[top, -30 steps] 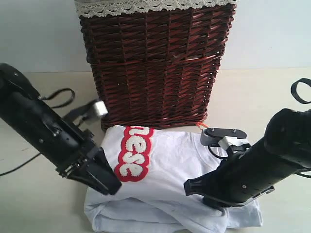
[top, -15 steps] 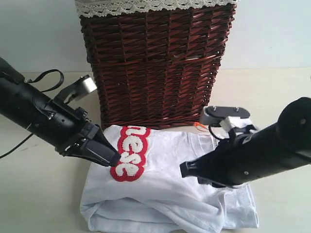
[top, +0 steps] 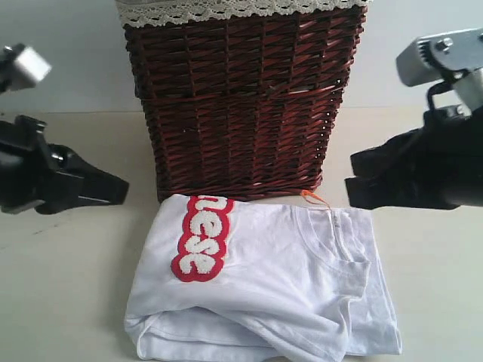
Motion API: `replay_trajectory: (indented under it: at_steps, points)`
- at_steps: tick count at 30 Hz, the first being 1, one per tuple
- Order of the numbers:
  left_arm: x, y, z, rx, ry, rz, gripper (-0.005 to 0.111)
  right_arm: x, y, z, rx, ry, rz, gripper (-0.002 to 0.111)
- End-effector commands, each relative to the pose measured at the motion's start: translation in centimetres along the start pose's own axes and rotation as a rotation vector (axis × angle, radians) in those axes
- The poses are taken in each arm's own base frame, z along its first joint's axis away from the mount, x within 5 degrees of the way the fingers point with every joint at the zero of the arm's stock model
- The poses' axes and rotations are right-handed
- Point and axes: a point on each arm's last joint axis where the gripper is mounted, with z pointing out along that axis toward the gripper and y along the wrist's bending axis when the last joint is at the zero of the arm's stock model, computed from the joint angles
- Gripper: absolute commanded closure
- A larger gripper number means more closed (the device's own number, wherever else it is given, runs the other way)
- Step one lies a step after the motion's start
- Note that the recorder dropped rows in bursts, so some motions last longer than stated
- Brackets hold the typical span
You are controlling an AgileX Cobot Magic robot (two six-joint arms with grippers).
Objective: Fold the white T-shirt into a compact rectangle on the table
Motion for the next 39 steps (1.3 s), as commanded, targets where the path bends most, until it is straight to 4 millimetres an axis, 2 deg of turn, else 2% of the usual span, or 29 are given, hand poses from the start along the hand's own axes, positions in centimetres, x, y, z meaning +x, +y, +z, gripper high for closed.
replay_trajectory:
  at_steps: [1,5,9,13,14,18,23,33,34,35,39]
  points:
    - [1.0,-1.2,-3.9,-0.173,-0.231,0.052,0.107,0.0,-1.1,-3.9,0.126,-0.055,-0.091,0.108]
    - [2.0,-3.2,-7.2,-0.224,-0.391,0.116,0.107,1.1,-2.7,-7.8,0.296,-0.074,-0.064,0.108]
    - [3.1,-4.6,-9.1,-0.219,-0.472,0.148,0.107,3.3,-2.9,-10.3,0.298,-0.149,-0.034,0.108]
    - [4.4,-5.5,-10.0,-0.207,-0.512,0.162,0.107,4.6,-3.2,-12.8,0.308,-0.218,-0.001,0.108]
    - [5.3,-5.7,-10.2,-0.203,-0.527,0.160,0.107,5.1,-3.4,-13.8,0.319,-0.238,0.014,0.108]
    - [7.1,-6.1,-10.4,-0.202,-0.553,0.173,0.107,6.4,-3.8,-15.4,0.347,-0.246,0.049,0.108]
    - [8.3,-6.5,-10.9,-0.202,-0.591,0.195,0.107,7.9,-3.8,-16.9,0.321,-0.271,0.114,0.108]
    - [8.4,-6.7,-11.1,-0.202,-0.602,0.202,0.107,8.0,-3.8,-17.2,0.321,-0.291,0.113,0.108]
    - [8.4,-6.4,-11.6,-0.302,-0.625,0.316,0.107,8.0,-3.8,-17.2,0.321,-0.291,0.113,0.108]
    - [8.5,-6.2,-11.9,-0.351,-0.639,0.348,0.107,8.0,-3.8,-17.2,0.321,-0.291,0.113,0.108]
    - [9.2,-5.8,-13.3,-0.522,-0.755,0.299,0.107,8.0,-3.8,-17.2,0.321,-0.291,0.113,0.108]
